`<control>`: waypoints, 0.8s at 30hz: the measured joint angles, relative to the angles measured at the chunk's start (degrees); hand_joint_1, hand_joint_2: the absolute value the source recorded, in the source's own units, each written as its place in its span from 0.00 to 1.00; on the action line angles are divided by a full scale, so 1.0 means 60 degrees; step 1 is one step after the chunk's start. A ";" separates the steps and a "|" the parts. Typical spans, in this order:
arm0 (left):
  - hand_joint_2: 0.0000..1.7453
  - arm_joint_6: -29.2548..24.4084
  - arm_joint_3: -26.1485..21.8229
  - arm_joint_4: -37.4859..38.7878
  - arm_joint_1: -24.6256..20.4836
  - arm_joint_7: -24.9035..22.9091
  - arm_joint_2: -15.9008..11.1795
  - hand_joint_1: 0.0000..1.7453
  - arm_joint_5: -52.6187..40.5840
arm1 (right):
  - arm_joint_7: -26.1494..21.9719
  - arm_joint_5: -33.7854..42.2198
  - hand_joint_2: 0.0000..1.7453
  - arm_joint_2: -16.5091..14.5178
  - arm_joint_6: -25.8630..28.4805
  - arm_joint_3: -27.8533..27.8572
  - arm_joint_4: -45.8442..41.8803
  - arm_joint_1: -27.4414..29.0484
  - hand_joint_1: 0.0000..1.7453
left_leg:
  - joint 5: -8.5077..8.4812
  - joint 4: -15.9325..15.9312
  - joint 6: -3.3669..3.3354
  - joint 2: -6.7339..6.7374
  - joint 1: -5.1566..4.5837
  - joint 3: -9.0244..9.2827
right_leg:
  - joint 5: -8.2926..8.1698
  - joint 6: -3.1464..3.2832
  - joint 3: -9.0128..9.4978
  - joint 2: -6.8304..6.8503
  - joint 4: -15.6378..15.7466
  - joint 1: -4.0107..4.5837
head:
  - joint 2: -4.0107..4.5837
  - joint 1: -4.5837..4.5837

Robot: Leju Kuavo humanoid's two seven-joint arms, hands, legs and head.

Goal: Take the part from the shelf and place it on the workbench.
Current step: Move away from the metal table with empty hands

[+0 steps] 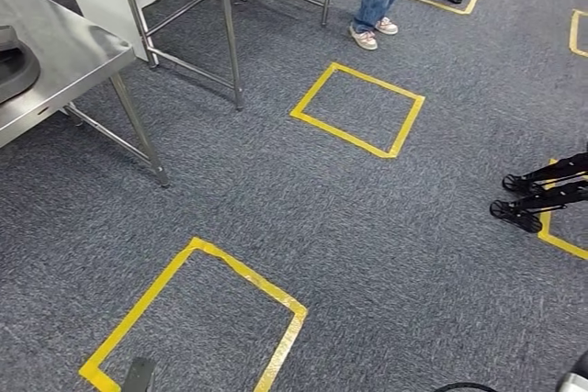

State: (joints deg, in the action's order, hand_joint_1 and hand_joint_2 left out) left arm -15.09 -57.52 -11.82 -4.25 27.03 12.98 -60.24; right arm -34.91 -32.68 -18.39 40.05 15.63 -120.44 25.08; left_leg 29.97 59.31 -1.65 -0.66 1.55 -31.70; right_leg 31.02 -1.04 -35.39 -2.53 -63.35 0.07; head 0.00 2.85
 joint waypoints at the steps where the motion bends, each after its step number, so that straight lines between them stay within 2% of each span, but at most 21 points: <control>1: 0.00 -0.0002 -0.0005 0.0000 0.0008 0.0001 0.0004 0.00 0.0000 | 0.0000 0.0008 0.00 -0.0004 0.0000 0.0016 0.0008 -0.0001 0.00 | 0.0009 -0.0006 -0.0021 0.0075 -0.0001 0.0012 | 0.0301 -0.0057 -0.0296 0.0187 -0.0617 -0.0015 | 0.0000 0.0013; 2: 0.00 -0.0005 -0.0010 0.0000 0.0020 0.0001 0.0006 0.00 0.0000 | 0.0000 0.0015 0.00 -0.0005 -0.0001 0.0028 0.0022 -0.0001 0.00 | 0.0019 -0.0005 -0.0024 0.0164 -0.0002 0.0016 | 0.0575 -0.0104 -0.0641 0.0293 -0.1289 -0.0046 | 0.0000 0.0016; 3: 0.00 -0.0013 -0.0016 0.0000 0.0030 0.0001 0.0007 0.00 0.0003 | 0.0000 0.0025 0.00 -0.0006 -0.0001 0.0037 0.0039 0.0005 0.00 | 0.0034 -0.0003 -0.0021 0.0249 -0.0003 0.0021 | 0.0725 -0.0138 -0.0916 0.0345 -0.1800 -0.0077 | 0.0001 0.0015; 4: 0.00 -0.0019 -0.0022 0.0000 0.0033 0.0001 0.0007 0.00 0.0005 | -0.0001 0.0039 0.00 -0.0007 -0.0001 0.0044 0.0058 0.0010 0.00 | 0.0052 -0.0003 -0.0011 0.0331 -0.0003 0.0034 | 0.0691 -0.0159 -0.1035 0.0372 -0.1988 -0.0101 | 0.0002 0.0015; 5: 0.00 -0.0025 -0.0025 0.0000 0.0029 0.0002 0.0008 0.00 0.0009 | -0.0002 0.0055 0.00 -0.0008 -0.0002 0.0049 0.0074 0.0012 0.00 | 0.0076 -0.0003 0.0009 0.0404 -0.0001 0.0063 | 0.0464 -0.0164 -0.0945 0.0398 -0.1762 -0.0116 | 0.0002 0.0014; 7: 0.00 -0.0028 -0.0027 0.0000 0.0017 0.0007 0.0011 0.00 0.0014 | -0.0026 0.0092 0.00 -0.0014 -0.0003 0.0062 0.0088 0.0007 0.00 | 0.0142 -0.0013 0.0068 0.0527 0.0002 0.0155 | -0.0225 -0.0126 -0.0300 0.0582 -0.0439 -0.0107 | 0.0002 0.0012; 8: 0.00 -0.0032 -0.0028 0.0000 0.0012 0.0012 0.0013 0.00 0.0014 | -0.0040 0.0107 0.00 -0.0018 -0.0006 0.0072 0.0091 0.0001 0.00 | 0.0179 -0.0017 0.0112 0.0576 -0.0011 0.0197 | -0.0451 -0.0079 0.0008 0.0702 0.0189 -0.0067 | 0.0002 0.0011; 9: 0.00 -0.0044 -0.0032 0.0000 0.0011 0.0015 0.0014 0.00 0.0015 | -0.0056 0.0121 0.00 -0.0029 -0.0009 0.0084 0.0093 -0.0002 0.00 | 0.0205 -0.0029 0.0157 0.0624 -0.0024 0.0229 | -0.0555 -0.0024 0.0201 0.0792 0.0592 -0.0026 | 0.0002 0.0006; 10: 0.00 -0.0056 -0.0036 0.0000 0.0012 0.0015 0.0015 0.00 0.0015 | -0.0062 0.0137 0.00 -0.0042 -0.0012 0.0098 0.0095 0.0000 0.00 | 0.0223 -0.0053 0.0206 0.0675 -0.0034 0.0253 | -0.0540 0.0030 0.0264 0.0822 0.0748 0.0017 | 0.0001 0.0002; 12: 0.00 -0.0079 -0.0045 0.0000 0.0009 0.0014 0.0027 0.00 0.0015 | -0.0093 0.0158 0.00 -0.0073 -0.0015 0.0130 0.0094 0.0019 0.00 | 0.0243 -0.0126 0.0316 0.0782 -0.0033 0.0321 | -0.0547 0.0158 0.0267 0.0682 0.0813 0.0041 | 0.0000 -0.0005; 13: 0.00 -0.0082 -0.0046 0.0000 -0.0001 0.0013 0.0035 0.00 0.0015 | -0.0124 0.0163 0.00 -0.0092 -0.0015 0.0145 0.0092 0.0027 0.00 | 0.0295 -0.0113 0.0359 0.0744 -0.0022 0.0346 | -0.0573 0.0224 0.0301 0.0615 0.0879 0.0030 | 0.0001 -0.0011; 14: 0.00 -0.0084 -0.0046 0.0000 -0.0012 0.0012 0.0042 0.00 0.0015 | -0.0155 0.0167 0.00 -0.0112 -0.0015 0.0158 0.0090 0.0023 0.00 | 0.0434 0.0056 0.0383 0.0636 -0.0018 0.0295 | -0.0604 0.0298 0.0342 0.0560 0.0949 0.0014 | 0.0001 -0.0018; 15: 0.00 -0.0086 -0.0046 0.0000 -0.0018 0.0011 0.0044 0.00 0.0015 | -0.0177 0.0170 0.00 -0.0134 -0.0015 0.0167 0.0090 0.0017 0.00 | 0.0674 0.0441 0.0390 0.0487 -0.0020 0.0132 | -0.0625 0.0361 0.0384 0.0501 0.1007 -0.0002 | 0.0001 -0.0030; 17: 0.00 -0.0086 -0.0050 0.0000 0.0004 0.0006 0.0044 0.00 0.0015 | -0.0189 0.0181 0.00 -0.0168 -0.0015 0.0178 0.0096 0.0007 0.00 | 0.1251 0.1713 0.0373 0.0252 -0.0047 -0.0498 | -0.0612 0.0437 0.0408 0.0368 0.1017 0.0021 | 0.0001 -0.0041; 18: 0.00 -0.0086 -0.0053 0.0000 0.0025 0.0003 0.0044 0.00 0.0015 | -0.0189 0.0186 0.00 -0.0178 -0.0015 0.0181 0.0101 0.0009 0.00 | 0.1415 0.2282 0.0367 0.0221 -0.0064 -0.0812 | -0.0600 0.0457 0.0415 0.0275 0.1011 0.0038 | 0.0001 -0.0043; 19: 0.00 -0.0086 -0.0055 0.0000 0.0045 0.0000 0.0044 0.00 0.0015 | -0.0189 0.0190 0.00 -0.0184 -0.0015 0.0184 0.0110 0.0011 0.00 | 0.1393 0.2560 0.0353 0.0209 -0.0077 -0.1005 | -0.0587 0.0469 0.0430 0.0176 0.1004 0.0053 | 0.0002 -0.0040; 20: 0.00 -0.0087 -0.0056 0.0000 0.0056 -0.0002 0.0044 0.00 0.0015 | -0.0189 0.0196 0.00 -0.0189 -0.0015 0.0187 0.0118 0.0011 0.00 | 0.1162 0.2443 0.0331 0.0196 -0.0086 -0.1020 | -0.0569 0.0473 0.0454 0.0065 0.0993 0.0064 | 0.0001 -0.0041; 22: 0.00 -0.0087 -0.0057 0.0000 0.0058 -0.0003 0.0041 0.00 0.0015 | -0.0192 0.0210 0.00 -0.0203 -0.0016 0.0189 0.0130 0.0012 0.00 | 0.0379 0.1309 0.0265 0.0050 -0.0090 -0.0611 | -0.0506 0.0451 0.0516 -0.0142 0.0949 0.0067 | 0.0002 -0.0041; 23: 0.00 -0.0087 -0.0058 0.0000 0.0055 -0.0004 0.0036 0.00 0.0015 | -0.0195 0.0221 0.00 -0.0209 -0.0017 0.0193 0.0134 0.0008 0.00 | 0.0084 0.0705 0.0233 -0.0110 -0.0080 -0.0372 | -0.0466 0.0420 0.0522 -0.0232 0.0900 0.0081 | 0.0001 -0.0038; 24: 0.00 -0.0087 -0.0059 0.0000 0.0049 -0.0008 0.0032 0.00 0.0015 | -0.0199 0.0233 0.00 -0.0214 -0.0020 0.0196 0.0138 0.0006 0.00 | -0.0063 0.0298 0.0210 -0.0254 -0.0080 -0.0208 | -0.0441 0.0378 0.0502 -0.0315 0.0862 0.0074 | 0.0001 -0.0037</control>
State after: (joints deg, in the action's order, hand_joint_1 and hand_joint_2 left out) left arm -15.61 -57.87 -11.82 -3.96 26.98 13.17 -60.15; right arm -36.10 -31.28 -19.67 39.93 16.80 -119.62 25.11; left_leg 29.58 61.10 -0.39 -2.18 1.07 -32.95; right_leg 28.37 1.23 -32.38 -4.42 -58.18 0.51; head 0.01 2.63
